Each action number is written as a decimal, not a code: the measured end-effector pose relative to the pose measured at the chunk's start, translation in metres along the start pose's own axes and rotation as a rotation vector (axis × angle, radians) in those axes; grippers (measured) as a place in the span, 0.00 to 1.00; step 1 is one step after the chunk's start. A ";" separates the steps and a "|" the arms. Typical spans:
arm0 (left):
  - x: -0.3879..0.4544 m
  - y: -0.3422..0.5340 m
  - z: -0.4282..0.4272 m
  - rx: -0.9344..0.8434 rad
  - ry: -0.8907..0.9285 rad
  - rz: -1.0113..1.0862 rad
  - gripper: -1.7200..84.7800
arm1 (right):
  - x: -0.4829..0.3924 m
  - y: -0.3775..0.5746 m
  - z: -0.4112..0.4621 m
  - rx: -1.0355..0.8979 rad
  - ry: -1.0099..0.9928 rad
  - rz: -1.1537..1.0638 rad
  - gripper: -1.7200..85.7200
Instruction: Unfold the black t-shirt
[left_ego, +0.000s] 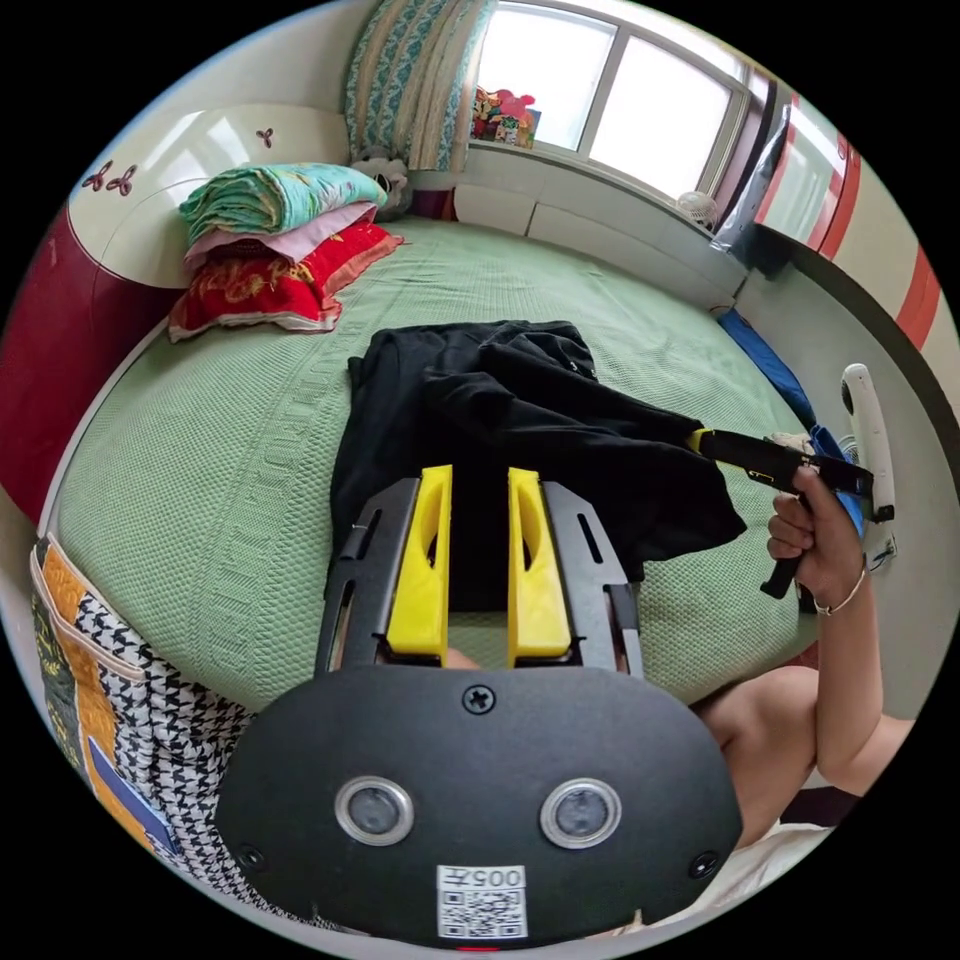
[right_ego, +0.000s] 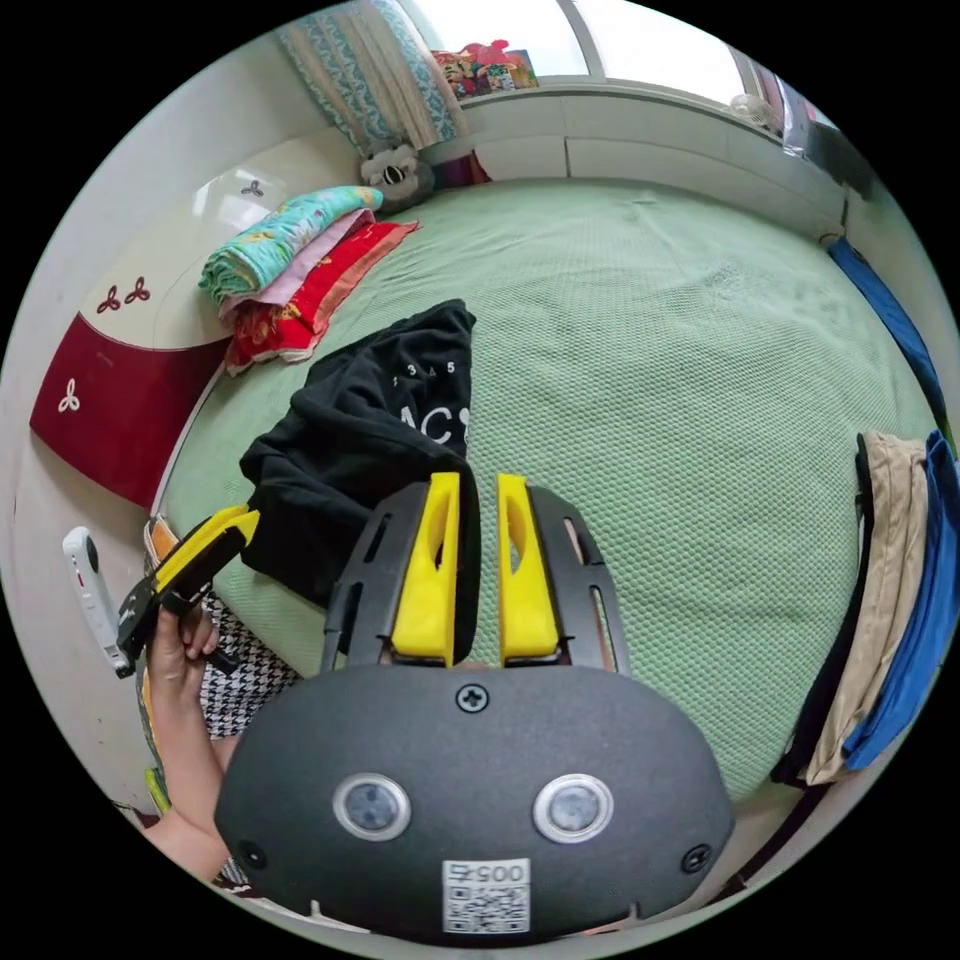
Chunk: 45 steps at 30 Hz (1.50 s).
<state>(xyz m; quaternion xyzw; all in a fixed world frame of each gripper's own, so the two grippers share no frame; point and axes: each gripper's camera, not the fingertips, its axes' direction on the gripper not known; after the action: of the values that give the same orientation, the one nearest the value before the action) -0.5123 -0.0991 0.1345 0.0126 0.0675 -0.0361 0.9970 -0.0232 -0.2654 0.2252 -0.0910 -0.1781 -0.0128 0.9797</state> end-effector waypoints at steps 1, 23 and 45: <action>0.003 0.000 -0.004 0.011 0.000 0.007 0.13 | 0.002 -0.001 -0.001 0.003 -0.008 0.000 0.10; 0.150 -0.001 0.021 0.137 0.049 0.448 0.20 | 0.021 0.003 -0.003 -0.169 -0.190 -0.093 0.18; 0.030 0.014 -0.053 0.078 -0.265 0.096 0.05 | -0.015 0.014 -0.032 0.013 0.078 -0.057 0.02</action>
<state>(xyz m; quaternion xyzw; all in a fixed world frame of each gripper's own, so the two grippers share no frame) -0.4883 -0.0855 0.0786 0.0499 -0.0670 0.0076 0.9965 -0.0256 -0.2572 0.1880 -0.0792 -0.1423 -0.0431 0.9857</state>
